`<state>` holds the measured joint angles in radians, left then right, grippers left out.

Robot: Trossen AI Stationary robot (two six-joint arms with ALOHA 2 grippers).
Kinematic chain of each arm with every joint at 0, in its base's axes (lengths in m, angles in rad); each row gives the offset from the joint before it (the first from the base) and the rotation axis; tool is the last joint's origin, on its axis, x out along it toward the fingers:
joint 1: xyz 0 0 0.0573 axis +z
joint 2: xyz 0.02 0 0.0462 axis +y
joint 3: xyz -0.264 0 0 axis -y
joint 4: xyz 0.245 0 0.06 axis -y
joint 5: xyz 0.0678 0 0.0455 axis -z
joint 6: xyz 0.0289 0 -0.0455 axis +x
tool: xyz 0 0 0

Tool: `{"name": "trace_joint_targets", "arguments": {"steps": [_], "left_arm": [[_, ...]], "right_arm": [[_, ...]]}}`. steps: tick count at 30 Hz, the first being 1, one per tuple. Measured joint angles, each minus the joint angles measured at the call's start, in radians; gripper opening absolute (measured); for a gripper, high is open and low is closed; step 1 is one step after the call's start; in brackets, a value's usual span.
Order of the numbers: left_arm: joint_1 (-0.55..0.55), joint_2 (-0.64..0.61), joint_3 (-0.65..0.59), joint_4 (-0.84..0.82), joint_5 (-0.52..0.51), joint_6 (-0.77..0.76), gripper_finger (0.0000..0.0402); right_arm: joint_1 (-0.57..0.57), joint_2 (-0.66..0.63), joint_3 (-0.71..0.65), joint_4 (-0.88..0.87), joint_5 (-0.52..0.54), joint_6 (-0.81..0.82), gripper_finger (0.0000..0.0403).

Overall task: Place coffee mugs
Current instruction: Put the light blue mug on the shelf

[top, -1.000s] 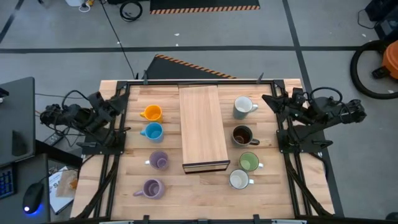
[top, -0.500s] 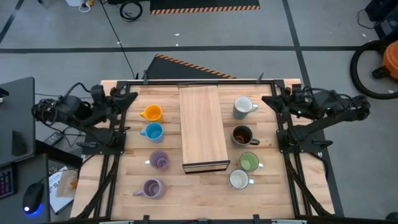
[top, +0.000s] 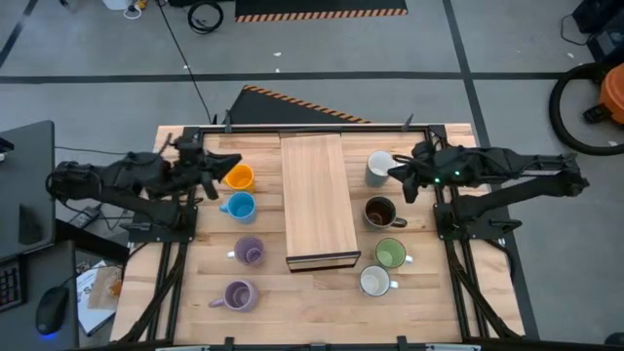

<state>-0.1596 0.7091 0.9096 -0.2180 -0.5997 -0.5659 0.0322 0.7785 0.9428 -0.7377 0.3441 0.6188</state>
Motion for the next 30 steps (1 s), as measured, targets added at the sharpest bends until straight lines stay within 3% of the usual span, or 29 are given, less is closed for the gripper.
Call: {"name": "trace_joint_targets", "arguments": {"steps": [6,12,22,26,30], "left_arm": [[0.166,0.059,0.000,-0.050,0.222,-0.027,0.0009],[0.337,0.086,-0.001,-0.098,0.442,-0.054,0.0011],[0.449,0.090,-0.001,-0.091,0.459,-0.055,0.0011],[0.448,0.090,-0.001,-0.088,0.460,-0.053,0.0011],[0.449,0.089,-0.001,-0.088,0.458,-0.059,0.0018]], "right_arm": [[-0.150,0.032,0.000,-0.065,-0.058,-0.044,0.0029],[-0.291,0.080,0.000,-0.059,-0.282,-0.092,0.0029],[-0.343,0.231,0.000,-0.080,-0.337,-0.282,0.0035],[-0.343,0.297,0.002,-0.087,-0.338,-0.363,0.0074],[-0.345,0.375,0.035,-0.154,-0.306,-0.423,0.0140]]}}
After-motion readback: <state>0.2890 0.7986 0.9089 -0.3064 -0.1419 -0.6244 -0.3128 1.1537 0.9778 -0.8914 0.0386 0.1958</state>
